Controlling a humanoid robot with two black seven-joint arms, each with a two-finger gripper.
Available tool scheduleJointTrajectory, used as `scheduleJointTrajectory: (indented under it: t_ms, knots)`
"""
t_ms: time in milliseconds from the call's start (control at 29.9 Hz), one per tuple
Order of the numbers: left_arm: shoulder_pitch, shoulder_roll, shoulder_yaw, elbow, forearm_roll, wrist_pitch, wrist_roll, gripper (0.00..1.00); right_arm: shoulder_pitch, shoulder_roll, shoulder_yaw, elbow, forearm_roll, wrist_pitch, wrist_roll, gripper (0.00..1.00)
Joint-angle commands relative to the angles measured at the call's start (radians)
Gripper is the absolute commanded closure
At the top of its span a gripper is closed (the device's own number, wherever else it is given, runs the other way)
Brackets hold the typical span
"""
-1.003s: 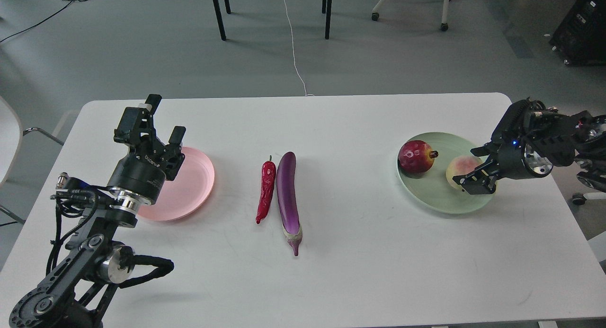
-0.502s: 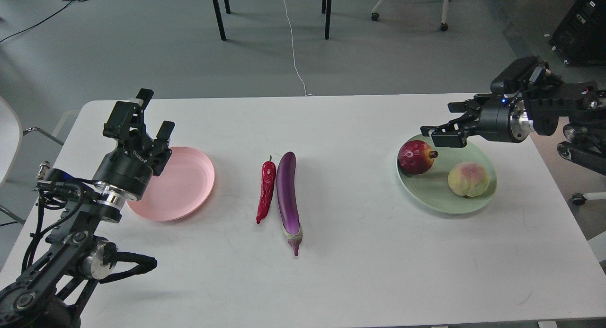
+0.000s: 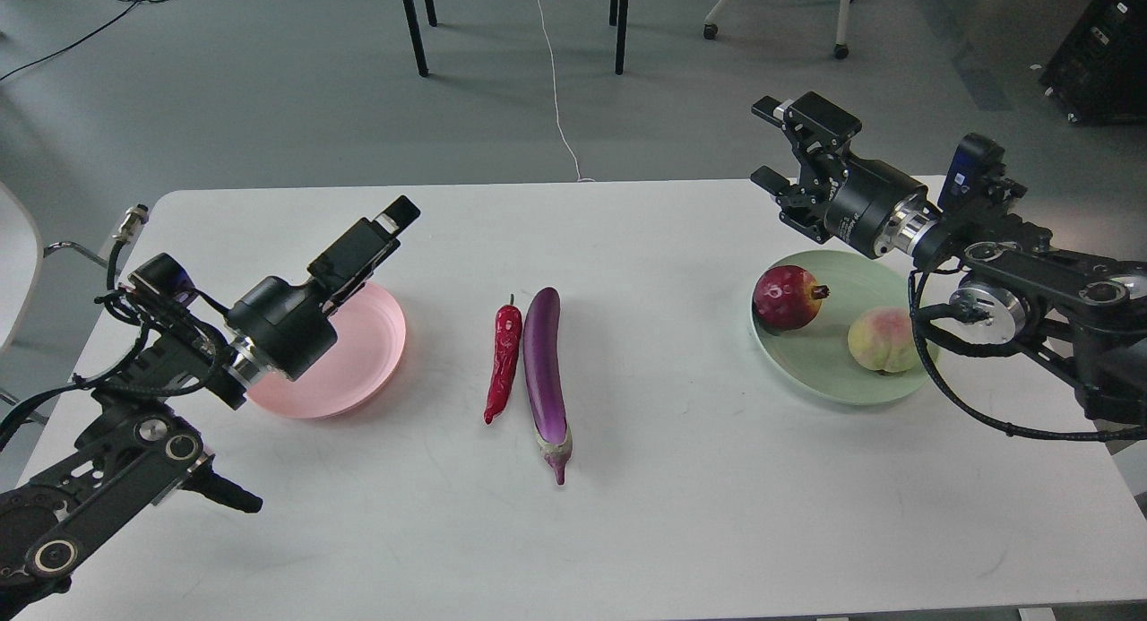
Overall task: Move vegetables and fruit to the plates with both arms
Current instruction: 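Withdraw the right gripper and reach the left gripper toward the eggplant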
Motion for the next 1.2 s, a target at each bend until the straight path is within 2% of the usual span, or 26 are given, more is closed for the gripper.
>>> scheduleJointTrajectory:
  t_ms: [0,67,167,201,268,301,401,535,736,1171]
  knots:
    - [-0.146,0.018,0.137,0.002,0.142,-0.054,0.110,0.00,-0.054,-0.051,0.068,-0.011,0.114,0.167,0.000,0.04]
    - [-0.230,0.016,0.207,0.007,0.195,-0.100,0.204,0.00,-0.071,-0.068,0.080,-0.011,0.119,0.202,0.000,0.04]
    - [-0.350,0.007,0.288,0.014,0.227,-0.191,0.386,0.00,-0.088,-0.100,0.091,-0.010,0.121,0.208,0.000,0.04]
    - [-0.387,0.000,0.317,0.017,0.230,-0.229,0.463,0.00,-0.094,-0.110,0.099,-0.010,0.121,0.208,0.000,0.04]
    - [-0.451,-0.035,0.372,0.036,0.262,-0.278,0.554,0.00,-0.120,-0.129,0.119,-0.008,0.127,0.208,0.000,0.04]
    - [-0.478,-0.052,0.400,0.046,0.282,-0.300,0.575,0.00,-0.134,-0.143,0.134,-0.008,0.139,0.208,0.000,0.04]
    - [-0.537,-0.076,0.463,0.082,0.319,-0.375,0.591,0.00,-0.173,-0.172,0.160,-0.016,0.209,0.208,0.000,0.04]
    - [-0.571,-0.138,0.494,0.122,0.322,-0.433,0.614,0.00,-0.197,-0.170,0.163,-0.071,0.315,0.208,0.000,0.04]
    - [-0.608,-0.189,0.531,0.166,0.322,-0.434,0.660,0.00,-0.214,-0.157,0.163,-0.113,0.352,0.208,0.000,0.04]
    - [-0.617,-0.350,0.573,0.218,0.319,-0.434,0.710,0.01,-0.223,-0.157,0.168,-0.114,0.351,0.208,0.000,0.03]
